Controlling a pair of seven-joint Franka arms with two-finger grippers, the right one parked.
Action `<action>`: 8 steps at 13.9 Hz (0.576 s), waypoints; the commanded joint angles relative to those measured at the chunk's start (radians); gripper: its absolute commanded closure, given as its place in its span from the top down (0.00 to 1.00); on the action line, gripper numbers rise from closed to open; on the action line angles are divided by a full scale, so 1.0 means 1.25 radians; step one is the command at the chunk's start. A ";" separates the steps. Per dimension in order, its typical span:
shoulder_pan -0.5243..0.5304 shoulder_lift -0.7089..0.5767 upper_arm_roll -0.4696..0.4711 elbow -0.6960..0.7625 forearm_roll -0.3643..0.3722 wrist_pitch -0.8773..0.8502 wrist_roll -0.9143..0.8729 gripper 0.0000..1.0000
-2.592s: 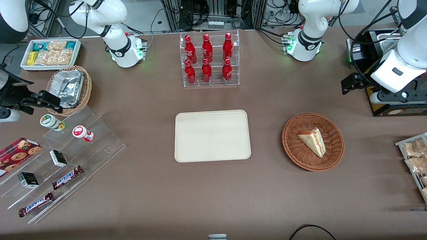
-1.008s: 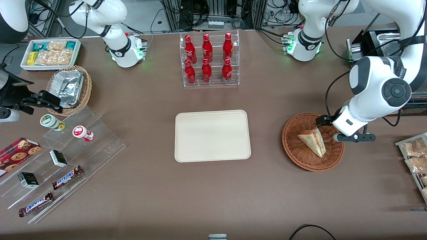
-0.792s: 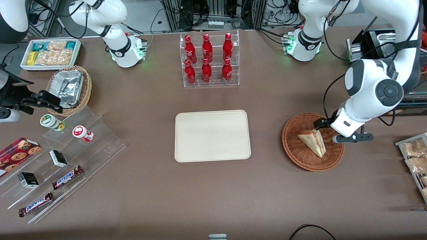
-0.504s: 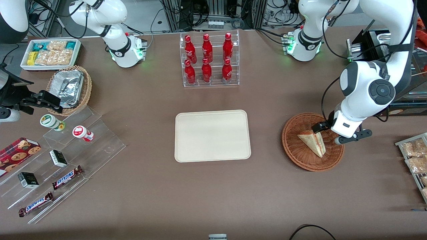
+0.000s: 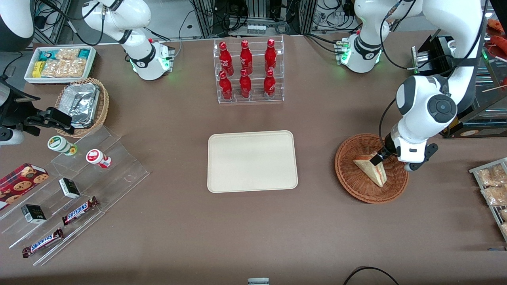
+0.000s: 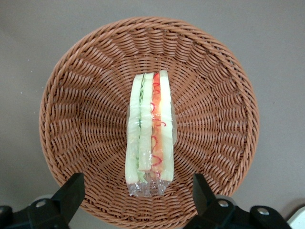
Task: Place sandwich from basket to tray
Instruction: 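Lower the left gripper onto the wrapped sandwich and close on it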
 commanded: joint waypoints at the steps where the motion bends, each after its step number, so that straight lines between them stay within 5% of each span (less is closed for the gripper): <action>1: -0.012 0.019 0.003 -0.001 0.042 0.021 -0.022 1.00; 8: -0.007 0.115 0.003 -0.002 0.048 0.128 -0.037 1.00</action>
